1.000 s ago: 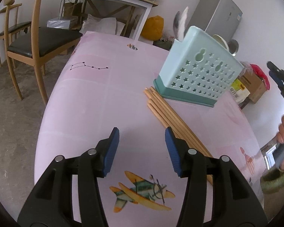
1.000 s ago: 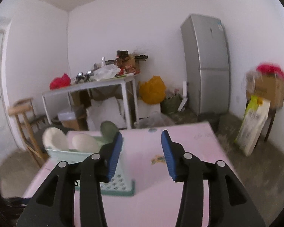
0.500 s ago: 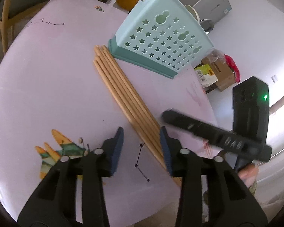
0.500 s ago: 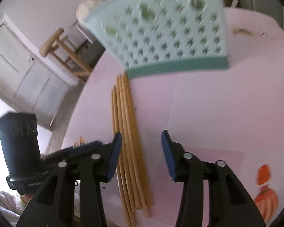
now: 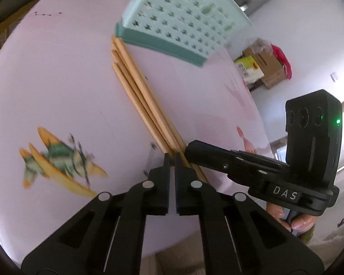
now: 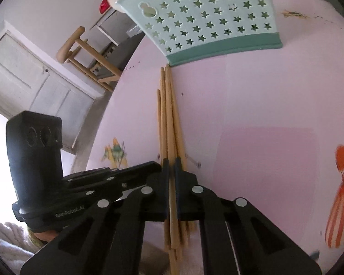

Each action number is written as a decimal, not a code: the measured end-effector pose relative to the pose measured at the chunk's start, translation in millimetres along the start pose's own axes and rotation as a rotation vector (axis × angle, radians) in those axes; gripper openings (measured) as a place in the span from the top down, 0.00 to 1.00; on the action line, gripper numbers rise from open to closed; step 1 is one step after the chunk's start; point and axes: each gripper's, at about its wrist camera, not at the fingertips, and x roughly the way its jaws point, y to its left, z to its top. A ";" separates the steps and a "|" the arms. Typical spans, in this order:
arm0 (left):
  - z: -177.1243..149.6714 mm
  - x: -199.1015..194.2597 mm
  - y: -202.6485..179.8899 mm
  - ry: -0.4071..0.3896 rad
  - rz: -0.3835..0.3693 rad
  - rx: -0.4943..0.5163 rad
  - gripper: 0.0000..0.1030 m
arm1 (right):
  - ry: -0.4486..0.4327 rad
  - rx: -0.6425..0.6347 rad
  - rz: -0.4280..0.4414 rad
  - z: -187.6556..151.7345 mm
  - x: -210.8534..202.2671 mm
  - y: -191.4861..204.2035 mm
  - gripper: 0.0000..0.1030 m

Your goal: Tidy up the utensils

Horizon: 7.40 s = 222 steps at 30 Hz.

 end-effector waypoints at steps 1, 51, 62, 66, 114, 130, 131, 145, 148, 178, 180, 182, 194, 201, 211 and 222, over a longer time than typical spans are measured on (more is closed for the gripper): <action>-2.7 0.8 -2.7 0.008 -0.003 0.004 1.00 | -0.001 0.005 -0.001 -2.2 -2.6 -0.4 0.95; -7.6 -23.4 -22.3 -0.088 0.154 0.151 0.78 | -0.227 0.175 -0.222 -10.1 -64.1 -58.3 0.82; -6.1 -15.3 -23.1 -0.068 0.152 0.145 0.75 | -0.212 0.184 -0.222 -12.1 -61.9 -62.1 0.82; -6.0 -15.3 -23.0 -0.067 0.153 0.145 0.74 | -0.210 0.175 -0.221 -12.1 -61.3 -62.2 0.82; 73.3 29.1 -55.8 -0.052 0.174 0.197 0.69 | -0.195 0.032 -0.383 -10.2 -60.5 -69.2 0.92; 96.7 83.3 -82.2 -0.013 0.389 0.247 0.86 | -0.209 0.037 -0.338 -11.3 -61.8 -73.5 0.92; 97.8 83.9 -82.1 -0.022 0.396 0.235 0.90 | -0.210 0.038 -0.337 -11.6 -62.0 -73.7 0.92; 94.9 54.8 -59.7 -0.144 0.210 0.061 1.00 | -0.208 0.064 -0.335 -12.4 -67.9 -81.5 0.92; 96.5 46.6 -54.1 -0.153 0.169 0.032 1.00 | -0.197 0.060 -0.343 -11.0 -68.6 -79.9 0.91; 91.3 24.5 -31.1 -0.025 0.049 0.060 0.69 | -0.087 -0.051 -0.463 69.6 -31.6 -59.4 0.75; 95.4 27.7 -30.7 -0.014 0.050 0.064 0.69 | -0.073 -0.066 -0.485 74.5 -23.8 -61.3 0.75; 99.1 31.0 -31.5 -0.003 0.051 0.070 0.69 | -0.057 -0.077 -0.503 75.6 -15.9 -63.0 0.76; 107.9 71.0 -61.4 0.052 0.253 0.242 0.70 | -0.117 0.001 -0.510 51.3 -41.9 -89.0 0.93; 102.3 91.3 -92.8 0.055 0.383 0.368 0.70 | -0.166 0.075 -0.475 35.4 -61.9 -111.7 0.93; 100.8 104.7 -112.9 0.034 0.505 0.396 0.91 | -0.201 0.096 -0.425 31.3 -65.1 -118.7 0.93; 102.5 65.0 -116.8 -0.116 0.280 0.286 0.95 | -0.222 0.120 -0.390 33.7 -69.6 -123.6 0.93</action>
